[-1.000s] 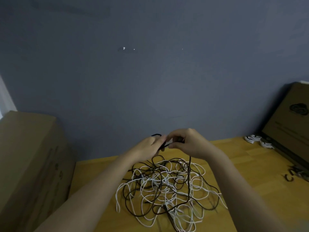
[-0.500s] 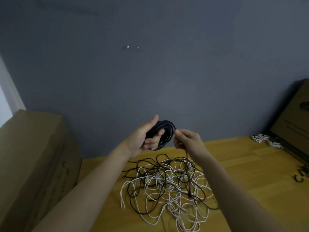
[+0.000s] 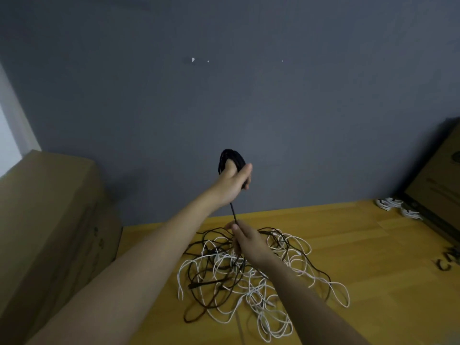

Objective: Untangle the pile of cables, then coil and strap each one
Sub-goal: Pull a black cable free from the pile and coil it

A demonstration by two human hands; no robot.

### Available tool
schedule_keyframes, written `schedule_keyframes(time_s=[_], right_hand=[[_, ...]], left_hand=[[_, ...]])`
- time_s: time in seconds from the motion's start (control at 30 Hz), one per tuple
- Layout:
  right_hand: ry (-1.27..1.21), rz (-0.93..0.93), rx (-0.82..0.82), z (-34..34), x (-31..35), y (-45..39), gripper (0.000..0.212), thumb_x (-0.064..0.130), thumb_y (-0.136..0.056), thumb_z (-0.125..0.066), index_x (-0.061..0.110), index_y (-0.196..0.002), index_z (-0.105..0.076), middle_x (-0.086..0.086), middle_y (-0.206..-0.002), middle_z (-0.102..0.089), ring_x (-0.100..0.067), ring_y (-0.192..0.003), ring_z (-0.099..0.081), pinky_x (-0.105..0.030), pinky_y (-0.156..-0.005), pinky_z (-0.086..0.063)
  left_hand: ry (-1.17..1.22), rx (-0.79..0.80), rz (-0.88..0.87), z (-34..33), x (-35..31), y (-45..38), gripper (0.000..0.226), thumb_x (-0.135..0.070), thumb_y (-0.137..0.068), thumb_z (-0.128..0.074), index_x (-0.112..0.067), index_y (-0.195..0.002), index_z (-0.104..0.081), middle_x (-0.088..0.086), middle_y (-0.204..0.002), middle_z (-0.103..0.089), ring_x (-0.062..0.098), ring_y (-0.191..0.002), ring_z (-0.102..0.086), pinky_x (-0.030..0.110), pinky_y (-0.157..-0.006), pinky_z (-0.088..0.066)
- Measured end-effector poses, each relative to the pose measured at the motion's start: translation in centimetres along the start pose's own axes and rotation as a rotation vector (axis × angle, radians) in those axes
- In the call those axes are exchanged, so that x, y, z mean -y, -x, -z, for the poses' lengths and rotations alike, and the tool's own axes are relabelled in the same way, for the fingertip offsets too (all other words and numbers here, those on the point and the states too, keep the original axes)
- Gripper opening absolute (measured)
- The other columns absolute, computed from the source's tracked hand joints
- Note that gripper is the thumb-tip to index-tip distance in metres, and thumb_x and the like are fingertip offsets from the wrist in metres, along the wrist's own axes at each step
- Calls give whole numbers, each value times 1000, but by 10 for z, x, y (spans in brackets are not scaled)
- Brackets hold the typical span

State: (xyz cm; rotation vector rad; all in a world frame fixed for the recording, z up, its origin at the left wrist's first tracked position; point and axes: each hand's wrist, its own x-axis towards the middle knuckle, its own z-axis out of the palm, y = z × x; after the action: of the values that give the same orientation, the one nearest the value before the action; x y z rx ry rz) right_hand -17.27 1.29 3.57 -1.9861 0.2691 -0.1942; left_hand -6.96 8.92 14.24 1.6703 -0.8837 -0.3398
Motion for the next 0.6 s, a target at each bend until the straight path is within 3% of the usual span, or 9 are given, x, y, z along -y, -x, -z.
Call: schedule_keyframes(time_s=[0.03, 0.07, 0.1, 0.13, 0.2, 0.27, 0.37, 0.47, 0.6], right_hand=[[76, 38, 17, -1, 0, 2, 20, 28, -103, -38, 23, -105, -57, 8, -62, -52, -2, -51, -46, -16, -49, -35], [151, 81, 31, -2, 3, 2, 16, 29, -102, -41, 26, -103, -57, 10, -64, -52, -1, -51, -45, -16, -49, -34], [203, 124, 38, -1, 6, 3, 14, 30, -101, -43, 26, -102, -57, 10, -65, -53, -1, -51, -43, -17, -49, -33], [242, 163, 35, 2, 9, 3, 14, 30, -100, -45, 24, -102, -58, 9, -66, -53, -2, -50, -43, -18, -49, -32], [331, 216, 11, 12, 16, 2, 16, 28, -98, -49, 21, -105, -61, 10, -70, -58, -1, -51, -45, -18, -50, -34], [412, 222, -20, 26, 18, 2, 17, 27, -97, -52, 22, -107, -64, 12, -68, -59, 0, -51, -47, -19, -51, -35], [417, 190, -76, 49, 13, 4, 12, 25, -94, -57, 21, -100, -66, 5, -66, -61, -4, -52, -49, -23, -53, -39], [406, 185, -139, 66, 12, 5, 9, 27, -91, -63, 20, -92, -70, 1, -76, -67, -11, -65, -59, -31, -62, -47], [372, 227, -212, 77, 7, 7, 7, 32, -82, -73, 25, -85, -72, 15, -83, -66, -1, -81, -60, -17, -73, -46]], left_hand=[[-134, 49, 52, -1, 6, -3, 41, -42, -102, -31, -4, -118, -39, 2, -89, -55, 11, -82, -54, 33, -85, -41], [-274, 112, 111, -2, 12, -5, 62, -47, -101, -28, 1, -140, -22, 8, -111, -57, 17, -102, -56, 35, -94, -40], [-405, 179, 166, -2, 20, -5, 75, -51, -100, -26, 0, -149, -1, 16, -137, -46, 25, -124, -47, 37, -104, -35], [-518, 245, 197, 0, 27, -4, 79, -52, -100, -23, -2, -149, 12, 19, -151, -30, 30, -136, -34, 37, -105, -33], [-689, 350, 224, 7, 40, 1, 77, -53, -100, -21, -3, -149, 12, 22, -154, -25, 33, -137, -33, 34, -92, -38], [-792, 388, 219, 14, 48, 8, 72, -55, -99, -20, -3, -149, -13, 22, -147, -36, 33, -125, -45, 39, -88, -40], [-842, 398, 165, 16, 57, 21, 70, -66, -93, -15, -10, -110, -53, 10, -105, -60, 18, -86, -54, 36, -78, -41], [-578, 444, 155, 16, 53, 36, 82, -83, -75, -12, -14, -79, -54, -6, -58, -50, 11, -53, -48, 28, -65, -45], [-100, 418, 152, 18, 46, 47, 55, -66, -83, -38, -13, -75, -52, -9, -42, -43, 7, -36, -36, 16, -39, -32]])
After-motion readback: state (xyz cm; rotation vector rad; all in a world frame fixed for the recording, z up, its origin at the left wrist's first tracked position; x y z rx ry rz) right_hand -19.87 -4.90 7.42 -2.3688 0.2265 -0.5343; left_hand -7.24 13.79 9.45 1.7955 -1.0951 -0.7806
